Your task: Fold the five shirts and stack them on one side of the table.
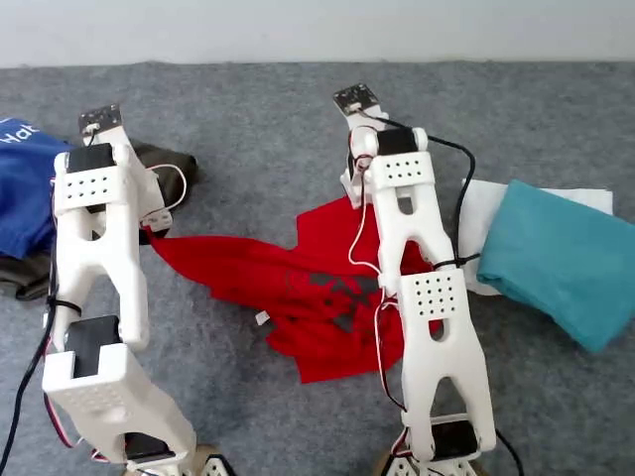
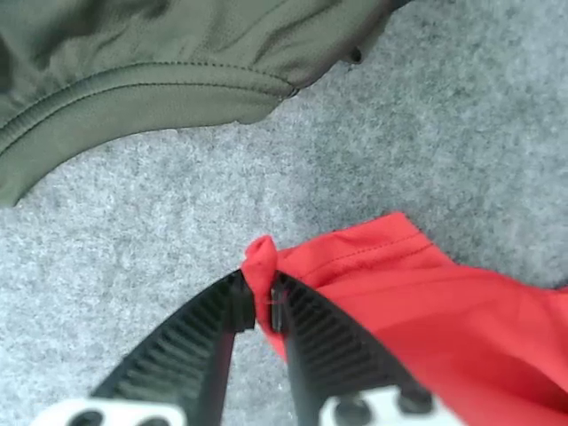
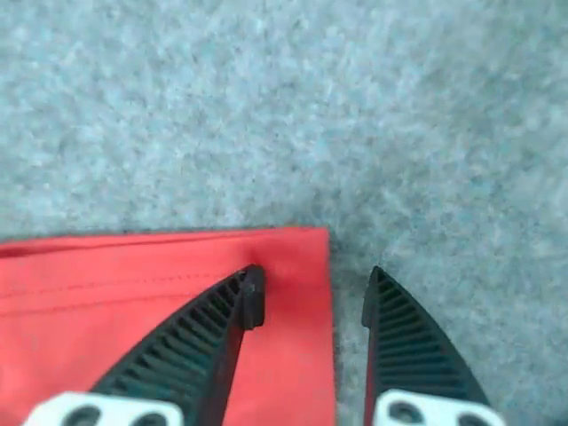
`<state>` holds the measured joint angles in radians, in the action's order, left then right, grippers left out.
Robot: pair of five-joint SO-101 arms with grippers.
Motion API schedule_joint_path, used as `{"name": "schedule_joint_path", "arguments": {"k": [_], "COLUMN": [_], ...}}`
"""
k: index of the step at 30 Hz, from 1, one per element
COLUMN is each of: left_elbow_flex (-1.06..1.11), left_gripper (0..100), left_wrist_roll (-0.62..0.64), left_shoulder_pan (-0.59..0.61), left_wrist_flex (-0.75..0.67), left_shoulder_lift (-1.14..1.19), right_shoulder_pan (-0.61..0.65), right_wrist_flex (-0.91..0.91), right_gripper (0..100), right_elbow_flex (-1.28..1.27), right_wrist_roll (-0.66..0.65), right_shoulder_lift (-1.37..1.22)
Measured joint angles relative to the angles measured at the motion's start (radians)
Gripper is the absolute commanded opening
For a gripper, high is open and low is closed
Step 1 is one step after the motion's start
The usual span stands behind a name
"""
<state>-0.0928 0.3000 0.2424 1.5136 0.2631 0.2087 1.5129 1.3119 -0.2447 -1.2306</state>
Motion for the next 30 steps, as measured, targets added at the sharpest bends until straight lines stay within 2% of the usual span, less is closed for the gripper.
{"name": "schedule_joint_path", "arguments": {"k": [8, 12, 20, 30], "left_elbow_flex": [0.0, 0.0, 0.0, 0.0], "left_gripper": [1, 1, 1, 1], "left_wrist_roll": [0.002, 0.002, 0.002, 0.003], "left_shoulder_pan": [0.0, 0.0, 0.0, -0.009], "left_wrist_flex": [0.0, 0.0, 0.0, 0.0], "left_shoulder_lift": [0.0, 0.0, 0.0, 0.0], "right_shoulder_pan": [0.0, 0.0, 0.003, 0.003], "right_wrist_flex": [-0.02, -0.02, -0.023, -0.017], "right_gripper": [18.4, 18.1, 1.2, 0.9], "right_elbow_flex": [-0.002, -0.006, -0.031, -0.028], "right_wrist_roll": [0.0, -0.04, -0.057, -0.058], "right_shoulder_lift": [0.0, 0.0, 0.002, 0.003]}}
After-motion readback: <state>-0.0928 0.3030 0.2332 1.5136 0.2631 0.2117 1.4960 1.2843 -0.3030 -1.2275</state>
